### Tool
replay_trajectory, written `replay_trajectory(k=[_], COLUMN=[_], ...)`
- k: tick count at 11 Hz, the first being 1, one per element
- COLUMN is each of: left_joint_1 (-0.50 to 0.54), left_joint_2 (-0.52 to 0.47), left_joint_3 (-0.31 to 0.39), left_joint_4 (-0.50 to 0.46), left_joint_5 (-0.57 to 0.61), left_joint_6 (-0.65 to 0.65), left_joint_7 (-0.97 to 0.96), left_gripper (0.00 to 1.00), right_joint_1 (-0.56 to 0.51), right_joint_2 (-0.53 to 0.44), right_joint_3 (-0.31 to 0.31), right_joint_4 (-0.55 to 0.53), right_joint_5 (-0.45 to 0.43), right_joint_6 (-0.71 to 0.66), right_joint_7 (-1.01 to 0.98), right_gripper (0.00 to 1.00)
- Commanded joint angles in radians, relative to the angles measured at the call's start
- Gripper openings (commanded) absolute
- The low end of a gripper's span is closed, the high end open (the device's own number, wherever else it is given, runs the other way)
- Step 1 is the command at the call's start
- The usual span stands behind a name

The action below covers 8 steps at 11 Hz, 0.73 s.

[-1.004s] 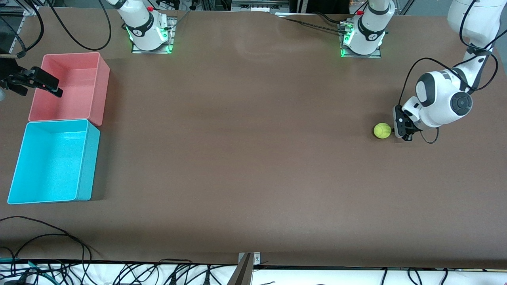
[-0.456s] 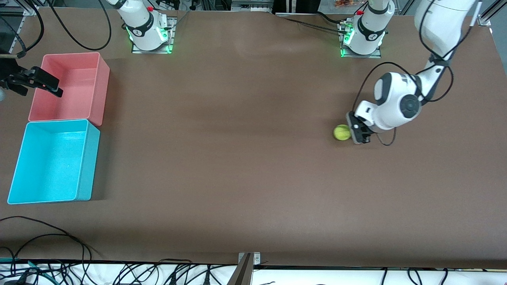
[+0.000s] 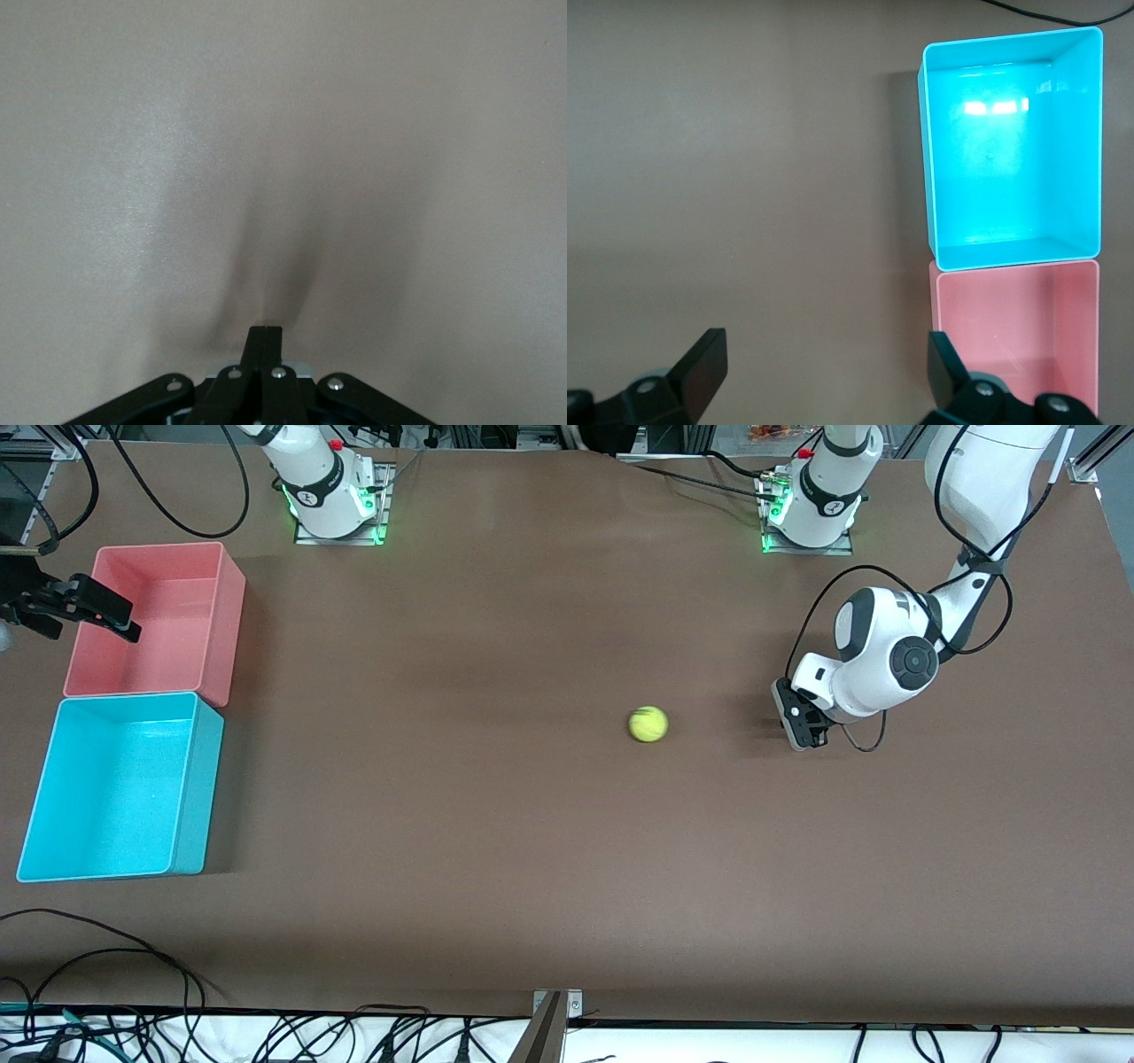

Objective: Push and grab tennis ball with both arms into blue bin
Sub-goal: 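Reach the right gripper toward the rolling ball while the left gripper withdraws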

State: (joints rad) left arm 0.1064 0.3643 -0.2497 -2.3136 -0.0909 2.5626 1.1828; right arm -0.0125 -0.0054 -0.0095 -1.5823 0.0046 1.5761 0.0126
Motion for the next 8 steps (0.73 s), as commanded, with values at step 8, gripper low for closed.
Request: replay_trajectory(k=[8], left_joint_1=[0.032], left_joint_2=[-0.03], left_joint_3=[0.018], left_joint_4=[0.006], left_joint_5=[0.014], left_joint_6=[-0.037], left_joint_7=[0.008], left_gripper=[0.14], right_joint_1=[-0.003], right_joint_2=[0.005], right_joint_3=[0.011], right_joint_4=[-0.253], right_joint_5=[0.02], right_joint_6=[0.122], right_joint_7=[-0.019], right_gripper=[1.0])
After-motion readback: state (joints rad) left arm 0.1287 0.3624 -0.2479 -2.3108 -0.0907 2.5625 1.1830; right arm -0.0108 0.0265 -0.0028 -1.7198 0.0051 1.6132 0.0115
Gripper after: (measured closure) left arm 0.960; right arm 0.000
